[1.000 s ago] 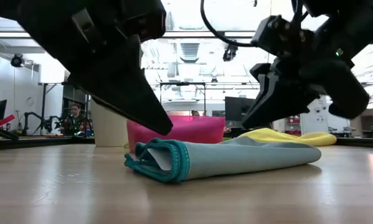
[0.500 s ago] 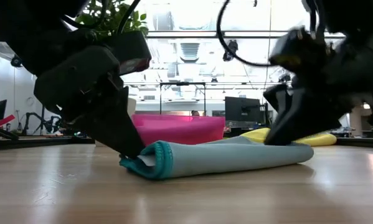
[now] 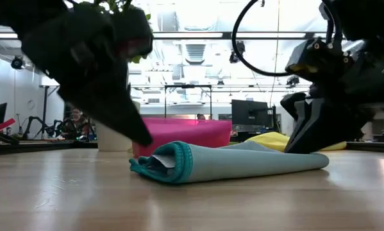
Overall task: Fold microfiber towels
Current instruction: Fold the blue microfiber cloth
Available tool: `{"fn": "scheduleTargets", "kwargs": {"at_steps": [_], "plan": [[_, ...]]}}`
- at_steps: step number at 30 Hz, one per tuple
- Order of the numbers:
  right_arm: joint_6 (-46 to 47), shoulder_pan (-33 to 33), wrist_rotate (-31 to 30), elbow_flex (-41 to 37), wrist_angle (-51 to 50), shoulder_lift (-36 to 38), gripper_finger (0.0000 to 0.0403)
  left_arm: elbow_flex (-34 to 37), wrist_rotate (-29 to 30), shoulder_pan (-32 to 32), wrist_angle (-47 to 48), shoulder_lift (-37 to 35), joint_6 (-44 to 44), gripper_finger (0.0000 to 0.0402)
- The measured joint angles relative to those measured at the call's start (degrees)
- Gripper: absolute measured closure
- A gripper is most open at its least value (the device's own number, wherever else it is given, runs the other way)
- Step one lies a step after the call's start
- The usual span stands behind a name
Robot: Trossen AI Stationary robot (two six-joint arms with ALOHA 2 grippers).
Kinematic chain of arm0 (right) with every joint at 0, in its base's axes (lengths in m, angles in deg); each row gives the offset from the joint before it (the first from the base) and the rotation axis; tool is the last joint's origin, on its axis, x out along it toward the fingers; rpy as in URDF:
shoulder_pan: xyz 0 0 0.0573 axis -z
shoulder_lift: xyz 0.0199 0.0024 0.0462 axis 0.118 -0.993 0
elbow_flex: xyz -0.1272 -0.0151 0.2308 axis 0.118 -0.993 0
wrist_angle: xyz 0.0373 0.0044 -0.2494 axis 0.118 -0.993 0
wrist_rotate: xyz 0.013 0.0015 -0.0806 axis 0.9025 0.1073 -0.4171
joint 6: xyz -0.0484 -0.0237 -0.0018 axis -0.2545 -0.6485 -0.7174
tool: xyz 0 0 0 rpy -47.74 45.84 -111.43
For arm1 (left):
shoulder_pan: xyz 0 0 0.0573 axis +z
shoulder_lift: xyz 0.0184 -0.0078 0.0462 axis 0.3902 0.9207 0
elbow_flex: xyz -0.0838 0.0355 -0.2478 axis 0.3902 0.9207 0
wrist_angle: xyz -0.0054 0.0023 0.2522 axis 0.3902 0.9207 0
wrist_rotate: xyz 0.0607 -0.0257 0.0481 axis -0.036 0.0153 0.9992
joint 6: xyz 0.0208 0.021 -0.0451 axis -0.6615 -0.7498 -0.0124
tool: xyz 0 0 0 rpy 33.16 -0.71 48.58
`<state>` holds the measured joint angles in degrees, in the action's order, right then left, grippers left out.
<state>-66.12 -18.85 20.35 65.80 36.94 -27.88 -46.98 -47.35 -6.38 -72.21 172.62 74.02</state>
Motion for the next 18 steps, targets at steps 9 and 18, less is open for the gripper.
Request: {"fn": "scheduleTargets", "kwargs": {"at_steps": [9, 18], "plan": [[0.08, -1.01, 0.01, 1.78, 0.28, 2.44, 0.0394, 0.00, 0.11, -0.59, -2.94, -4.07, -0.45, 0.0295], [-0.02, -1.90, -0.45, 2.47, 1.79, 2.50, 0.0394, -0.26, 0.20, -1.02, -15.85, 3.54, -2.03, 0.0295]]}}
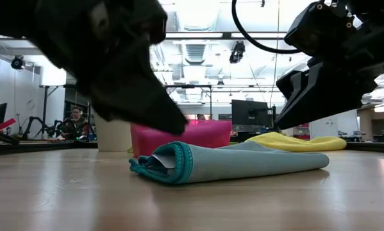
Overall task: Fold microfiber towels
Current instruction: Fold the blue microfiber cloth
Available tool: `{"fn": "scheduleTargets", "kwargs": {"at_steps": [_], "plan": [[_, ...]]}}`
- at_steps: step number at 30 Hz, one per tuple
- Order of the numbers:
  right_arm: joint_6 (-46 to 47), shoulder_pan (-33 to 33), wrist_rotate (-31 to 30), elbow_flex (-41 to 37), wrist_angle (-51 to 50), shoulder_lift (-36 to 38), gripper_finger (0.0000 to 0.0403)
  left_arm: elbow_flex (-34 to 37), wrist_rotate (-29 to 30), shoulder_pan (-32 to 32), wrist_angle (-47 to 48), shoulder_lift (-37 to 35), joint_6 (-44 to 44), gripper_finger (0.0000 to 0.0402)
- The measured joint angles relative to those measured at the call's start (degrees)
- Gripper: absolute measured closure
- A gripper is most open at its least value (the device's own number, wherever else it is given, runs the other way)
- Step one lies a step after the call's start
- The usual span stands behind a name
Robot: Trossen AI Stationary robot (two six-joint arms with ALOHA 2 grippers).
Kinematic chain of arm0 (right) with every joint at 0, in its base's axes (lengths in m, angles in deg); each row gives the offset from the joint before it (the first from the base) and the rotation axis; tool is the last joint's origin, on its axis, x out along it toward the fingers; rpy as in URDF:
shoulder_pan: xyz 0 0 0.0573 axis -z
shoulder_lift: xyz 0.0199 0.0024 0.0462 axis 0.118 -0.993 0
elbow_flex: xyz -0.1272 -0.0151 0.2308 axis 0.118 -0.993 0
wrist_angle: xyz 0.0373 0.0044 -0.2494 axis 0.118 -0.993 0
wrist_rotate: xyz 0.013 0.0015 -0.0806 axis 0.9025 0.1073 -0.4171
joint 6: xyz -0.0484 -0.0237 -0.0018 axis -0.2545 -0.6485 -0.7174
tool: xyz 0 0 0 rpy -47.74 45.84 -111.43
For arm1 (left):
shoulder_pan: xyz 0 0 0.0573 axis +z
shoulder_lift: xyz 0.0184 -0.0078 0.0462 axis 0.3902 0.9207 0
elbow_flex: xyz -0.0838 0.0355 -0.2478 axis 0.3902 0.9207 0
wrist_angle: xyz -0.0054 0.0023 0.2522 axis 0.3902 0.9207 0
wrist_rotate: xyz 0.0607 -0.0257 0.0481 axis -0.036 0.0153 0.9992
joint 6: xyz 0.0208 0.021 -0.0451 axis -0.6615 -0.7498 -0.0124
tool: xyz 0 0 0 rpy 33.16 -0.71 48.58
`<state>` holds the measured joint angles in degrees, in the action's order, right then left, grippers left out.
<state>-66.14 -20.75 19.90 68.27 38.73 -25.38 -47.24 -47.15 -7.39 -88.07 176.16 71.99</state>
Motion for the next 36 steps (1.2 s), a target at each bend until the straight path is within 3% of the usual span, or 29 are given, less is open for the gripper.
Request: {"fn": "scheduleTargets", "kwargs": {"at_steps": [13, 19, 31, 36], "plan": [[-0.44, 0.04, -0.22, -0.02, 2.72, -2.92, 0.0394, -0.39, -6.19, -0.66, -0.30, 3.37, -1.08, 0.0295], [0.79, 0.04, -3.57, 0.06, 2.49, -4.74, 0.0394, -0.76, -6.73, -0.91, -0.33, 3.37, -3.03, 0.0297], [1.60, 0.07, -4.68, 0.00, 2.51, -6.88, 0.0394, -0.72, -6.79, -0.94, -0.27, 3.37, -3.09, 0.0385], [0.60, 0.07, -4.63, 0.00, 1.96, -6.30, 0.0394, -0.71, -7.55, -0.92, -0.29, 3.37, -3.02, 0.0400]]}}
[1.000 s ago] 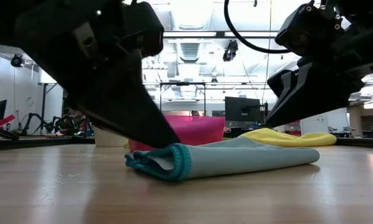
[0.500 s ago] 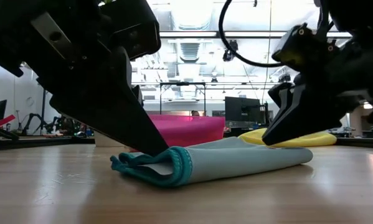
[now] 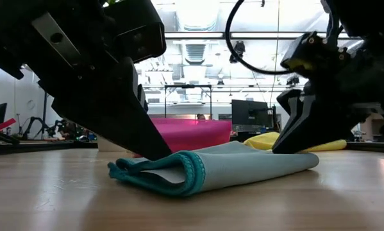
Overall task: Fold microfiber towels
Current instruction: Fold the blue microfiber cloth, then put the folded blue microfiber cloth into the pink bin
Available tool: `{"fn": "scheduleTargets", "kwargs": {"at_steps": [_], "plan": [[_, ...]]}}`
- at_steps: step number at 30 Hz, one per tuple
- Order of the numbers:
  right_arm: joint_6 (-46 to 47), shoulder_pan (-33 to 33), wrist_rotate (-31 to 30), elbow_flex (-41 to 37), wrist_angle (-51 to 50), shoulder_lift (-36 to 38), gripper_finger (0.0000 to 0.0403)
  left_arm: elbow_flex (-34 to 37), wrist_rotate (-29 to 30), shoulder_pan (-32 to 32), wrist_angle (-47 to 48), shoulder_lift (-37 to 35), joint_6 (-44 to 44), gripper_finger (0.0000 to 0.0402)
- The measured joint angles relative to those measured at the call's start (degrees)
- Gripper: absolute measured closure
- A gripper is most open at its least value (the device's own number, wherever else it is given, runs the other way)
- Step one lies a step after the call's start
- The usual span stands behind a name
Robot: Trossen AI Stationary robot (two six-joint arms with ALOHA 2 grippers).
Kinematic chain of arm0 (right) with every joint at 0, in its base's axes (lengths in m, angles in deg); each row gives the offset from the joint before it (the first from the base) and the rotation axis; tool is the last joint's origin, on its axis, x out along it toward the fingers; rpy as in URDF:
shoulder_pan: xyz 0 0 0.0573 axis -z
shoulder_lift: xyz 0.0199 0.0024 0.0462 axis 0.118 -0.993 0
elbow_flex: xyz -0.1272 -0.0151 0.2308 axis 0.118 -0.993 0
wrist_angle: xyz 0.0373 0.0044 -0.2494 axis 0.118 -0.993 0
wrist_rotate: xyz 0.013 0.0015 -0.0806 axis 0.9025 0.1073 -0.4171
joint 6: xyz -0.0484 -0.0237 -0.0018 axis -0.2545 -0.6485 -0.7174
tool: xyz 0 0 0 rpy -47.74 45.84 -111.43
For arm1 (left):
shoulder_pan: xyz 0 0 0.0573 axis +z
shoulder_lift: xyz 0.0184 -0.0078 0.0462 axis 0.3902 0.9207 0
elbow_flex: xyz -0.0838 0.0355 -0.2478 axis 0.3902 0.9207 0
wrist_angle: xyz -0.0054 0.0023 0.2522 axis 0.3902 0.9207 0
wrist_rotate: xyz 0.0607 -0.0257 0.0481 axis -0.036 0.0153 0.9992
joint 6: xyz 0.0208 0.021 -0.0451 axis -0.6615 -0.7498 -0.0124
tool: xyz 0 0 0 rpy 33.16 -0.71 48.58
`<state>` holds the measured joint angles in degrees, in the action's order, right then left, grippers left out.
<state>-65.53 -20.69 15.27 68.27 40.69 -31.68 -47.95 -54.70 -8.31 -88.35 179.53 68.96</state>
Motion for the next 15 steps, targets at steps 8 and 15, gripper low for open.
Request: {"fn": "scheduleTargets", "kwargs": {"at_steps": [8, 15], "plan": [[-11.48, 0.39, -0.07, 0.20, -0.11, 5.62, 0.0394, -0.21, -2.81, 0.03, 0.10, -1.85, 0.44, 0.0400], [-22.59, 1.27, -3.67, 0.19, -0.25, 13.48, 0.0394, -0.21, -3.05, 0.12, 0.30, -4.76, 0.43, 0.0399]]}}
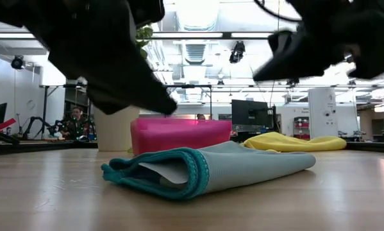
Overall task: Fold microfiber towels
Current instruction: Put the folded blue microfiber cloth into the pink bin
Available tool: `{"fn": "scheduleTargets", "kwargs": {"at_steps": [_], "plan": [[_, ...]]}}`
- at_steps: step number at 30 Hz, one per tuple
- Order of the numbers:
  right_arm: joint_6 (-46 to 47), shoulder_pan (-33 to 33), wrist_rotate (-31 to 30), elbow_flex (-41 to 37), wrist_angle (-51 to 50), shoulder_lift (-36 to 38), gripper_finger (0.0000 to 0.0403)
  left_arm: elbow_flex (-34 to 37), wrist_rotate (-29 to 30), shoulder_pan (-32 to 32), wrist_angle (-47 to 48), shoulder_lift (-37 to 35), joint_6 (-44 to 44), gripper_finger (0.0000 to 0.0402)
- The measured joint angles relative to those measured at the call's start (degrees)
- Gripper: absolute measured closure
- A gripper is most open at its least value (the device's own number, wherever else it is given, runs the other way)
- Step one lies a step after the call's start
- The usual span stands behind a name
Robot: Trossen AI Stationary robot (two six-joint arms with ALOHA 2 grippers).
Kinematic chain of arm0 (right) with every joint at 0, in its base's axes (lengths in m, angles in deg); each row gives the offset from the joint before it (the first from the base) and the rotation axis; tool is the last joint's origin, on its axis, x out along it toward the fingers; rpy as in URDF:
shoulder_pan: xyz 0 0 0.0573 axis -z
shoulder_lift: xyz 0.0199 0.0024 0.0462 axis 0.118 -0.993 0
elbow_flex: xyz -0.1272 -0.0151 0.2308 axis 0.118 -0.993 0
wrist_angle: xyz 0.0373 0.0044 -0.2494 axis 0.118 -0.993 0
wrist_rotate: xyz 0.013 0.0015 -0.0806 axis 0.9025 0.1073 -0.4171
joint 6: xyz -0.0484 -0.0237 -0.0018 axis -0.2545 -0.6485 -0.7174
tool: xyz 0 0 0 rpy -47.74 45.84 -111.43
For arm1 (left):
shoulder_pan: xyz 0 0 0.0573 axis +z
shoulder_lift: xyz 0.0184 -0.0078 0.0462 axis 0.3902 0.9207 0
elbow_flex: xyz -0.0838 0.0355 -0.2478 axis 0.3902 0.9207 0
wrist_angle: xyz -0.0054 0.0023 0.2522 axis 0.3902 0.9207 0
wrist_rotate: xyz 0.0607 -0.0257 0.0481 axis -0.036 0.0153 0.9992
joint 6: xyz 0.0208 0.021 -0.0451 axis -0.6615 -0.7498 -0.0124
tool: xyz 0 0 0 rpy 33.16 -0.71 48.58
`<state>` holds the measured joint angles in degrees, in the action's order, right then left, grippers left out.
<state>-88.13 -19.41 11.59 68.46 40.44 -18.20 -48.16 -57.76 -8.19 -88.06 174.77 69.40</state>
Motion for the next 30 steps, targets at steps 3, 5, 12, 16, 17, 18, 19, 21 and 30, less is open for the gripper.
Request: {"fn": "scheduleTargets", "kwargs": {"at_steps": [3, 5, 12, 16, 17, 18, 19, 21, 30], "plan": [[-4.85, 0.39, -0.80, -0.07, -0.09, 4.69, 0.0394, -0.47, 0.03, 0.04, -0.01, -0.86, 0.06, 0.0399], [-9.24, 0.59, -0.74, -0.12, 0.40, 7.96, 0.0394, -1.42, 0.02, 0.04, -0.31, -1.13, 1.26, 0.0394], [-20.43, 0.74, -0.03, -0.87, 4.04, 18.87, 0.0394, -6.37, 0.01, 0.57, -0.32, -2.24, 1.57, 0.0330], [-18.49, 0.74, 2.73, -5.18, 3.52, 22.69, 0.0394, -8.22, -0.02, 2.07, 0.81, -2.93, 2.81, 0.0287], [-16.73, 0.72, 2.85, -6.26, 4.15, 22.97, 0.0394, -8.62, -0.04, 2.43, 1.85, -3.35, 3.02, 0.0278], [-15.25, 0.73, 2.85, -7.01, 4.76, 23.27, 0.0394, -9.00, -0.04, 2.89, 2.95, -3.78, 2.80, 0.0270], [-14.12, 0.74, 2.86, -7.74, 5.18, 23.78, 0.0394, -9.53, -0.11, 3.45, 3.97, -4.02, 2.20, 0.0261], [-13.09, 0.74, 2.92, -8.58, 5.82, 24.10, 0.0394, -10.00, -0.33, 4.45, 9.08, -5.57, 1.74, 0.0247], [-8.54, 1.07, 3.78, -12.55, 10.84, 20.72, 0.0394, -10.23, 0.84, 9.20, 27.06, -8.87, 9.27, 0.0217]]}}
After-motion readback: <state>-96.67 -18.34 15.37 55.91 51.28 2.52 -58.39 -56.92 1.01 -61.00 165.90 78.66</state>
